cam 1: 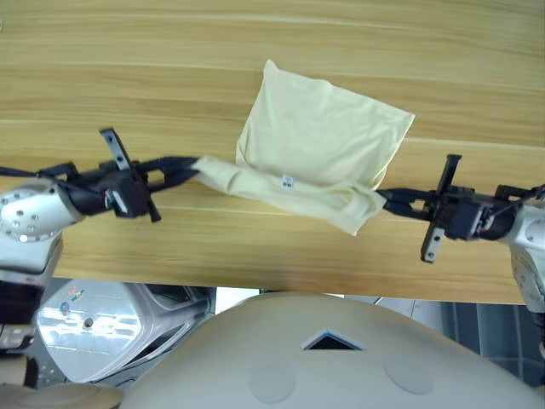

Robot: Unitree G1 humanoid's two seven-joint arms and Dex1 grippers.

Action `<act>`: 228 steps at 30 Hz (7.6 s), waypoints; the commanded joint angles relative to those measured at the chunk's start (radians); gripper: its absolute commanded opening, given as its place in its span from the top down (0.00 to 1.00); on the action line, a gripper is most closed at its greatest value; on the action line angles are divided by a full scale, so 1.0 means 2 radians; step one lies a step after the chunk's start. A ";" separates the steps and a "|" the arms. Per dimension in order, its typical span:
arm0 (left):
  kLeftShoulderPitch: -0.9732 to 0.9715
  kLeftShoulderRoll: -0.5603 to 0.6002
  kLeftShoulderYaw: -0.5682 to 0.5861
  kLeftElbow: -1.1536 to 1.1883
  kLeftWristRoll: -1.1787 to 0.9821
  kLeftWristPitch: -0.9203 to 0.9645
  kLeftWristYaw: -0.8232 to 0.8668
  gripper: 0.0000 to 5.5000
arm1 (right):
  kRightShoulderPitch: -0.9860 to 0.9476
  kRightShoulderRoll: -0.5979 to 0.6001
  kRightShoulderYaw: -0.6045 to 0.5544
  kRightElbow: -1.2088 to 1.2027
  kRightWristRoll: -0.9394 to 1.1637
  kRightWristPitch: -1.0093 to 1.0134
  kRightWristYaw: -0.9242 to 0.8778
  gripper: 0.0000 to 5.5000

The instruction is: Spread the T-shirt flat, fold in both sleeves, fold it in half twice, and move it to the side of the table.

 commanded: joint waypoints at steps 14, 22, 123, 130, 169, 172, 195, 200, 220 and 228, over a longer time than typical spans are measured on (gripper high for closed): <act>-0.339 -0.215 -0.096 0.366 0.304 -0.027 0.141 0.99 | -0.119 0.105 0.030 0.107 -0.170 0.070 -0.144 1.00; -0.388 -0.264 -0.124 0.448 0.357 -0.061 0.207 0.99 | -0.145 0.126 0.002 0.130 -0.166 0.074 -0.173 1.00; -0.155 -0.088 -0.131 0.281 0.506 -0.060 0.287 0.02 | -0.038 -0.002 0.092 -0.002 -0.110 0.009 0.000 0.02; -0.089 -0.044 -0.116 0.182 0.308 -0.097 0.182 0.02 | -0.155 0.003 0.059 0.153 -0.256 0.036 -0.108 0.02; 0.016 -0.057 -0.108 0.075 0.308 -0.069 0.114 0.02 | -0.111 -0.004 0.168 0.240 -0.284 -0.086 -0.028 0.02; 0.016 -0.059 -0.110 0.074 0.308 -0.069 0.113 0.02 | -0.115 0.005 0.178 0.242 -0.289 -0.089 -0.030 0.02; -0.001 -0.070 -0.134 0.091 0.321 -0.093 0.100 0.51 | -0.120 0.015 0.209 0.218 -0.294 -0.097 -0.037 0.37; -0.002 -0.068 -0.136 0.093 0.321 -0.093 0.095 0.68 | -0.120 0.013 0.203 0.217 -0.293 -0.094 -0.041 0.56; 0.046 0.010 -0.151 -0.002 0.128 -0.090 -0.001 0.97 | -0.075 -0.044 0.168 0.115 -0.177 -0.107 0.017 1.00; 0.078 0.058 -0.113 -0.037 0.016 -0.104 -0.054 0.97 | -0.018 -0.101 0.114 0.016 -0.050 -0.117 0.071 1.00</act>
